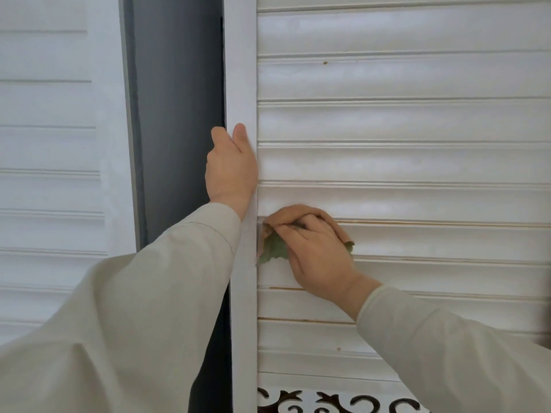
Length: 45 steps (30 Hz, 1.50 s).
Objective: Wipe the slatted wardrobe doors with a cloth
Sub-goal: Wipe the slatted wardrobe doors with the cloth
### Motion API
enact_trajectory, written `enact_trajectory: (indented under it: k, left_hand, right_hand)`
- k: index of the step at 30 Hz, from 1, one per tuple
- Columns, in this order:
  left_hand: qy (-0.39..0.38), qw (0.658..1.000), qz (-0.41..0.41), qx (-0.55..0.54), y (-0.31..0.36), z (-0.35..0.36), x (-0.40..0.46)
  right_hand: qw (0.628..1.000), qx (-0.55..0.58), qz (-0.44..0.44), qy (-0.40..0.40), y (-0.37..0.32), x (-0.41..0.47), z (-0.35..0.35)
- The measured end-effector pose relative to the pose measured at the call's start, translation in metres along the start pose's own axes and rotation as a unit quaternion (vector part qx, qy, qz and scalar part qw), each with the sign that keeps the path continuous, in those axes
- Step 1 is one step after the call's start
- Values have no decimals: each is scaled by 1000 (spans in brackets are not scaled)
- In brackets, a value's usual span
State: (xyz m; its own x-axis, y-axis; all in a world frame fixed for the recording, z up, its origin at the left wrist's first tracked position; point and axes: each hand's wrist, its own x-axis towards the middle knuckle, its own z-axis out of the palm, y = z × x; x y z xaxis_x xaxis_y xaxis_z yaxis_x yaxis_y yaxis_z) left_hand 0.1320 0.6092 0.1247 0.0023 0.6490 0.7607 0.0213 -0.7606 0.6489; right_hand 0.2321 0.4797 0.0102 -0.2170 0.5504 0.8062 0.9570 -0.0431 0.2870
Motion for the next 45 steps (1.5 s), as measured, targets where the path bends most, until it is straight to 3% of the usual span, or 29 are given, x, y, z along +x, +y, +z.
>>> enact_trajectory:
  k: [5, 14, 21, 31, 37, 40, 45]
  left_hand:
    - [-7, 1000, 5, -4, -2, -1, 2]
    - [2, 1000, 2, 0, -1, 0, 1]
    - [-6, 1000, 4, 7, -1, -2, 2]
    - [9, 1000, 1, 13, 1, 2, 0]
    - [0, 1000, 3, 6, -2, -1, 2]
    - [0, 1000, 4, 5, -3, -1, 3]
    - [7, 1000, -6, -9, -4, 1, 3]
  right_hand:
    - [1000, -9, 14, -23, -3, 8, 2]
    - [990, -16, 84, 113, 10, -7, -8]
    - [998, 9, 42, 39, -19, 18, 10]
    - [972, -61, 133, 182, 27, -29, -17]
    - [993, -16, 59, 97, -10, 6, 5]
    - [995, -34, 44, 88, 9, -7, -5]
    - [973, -114, 105, 172, 73, -67, -44]
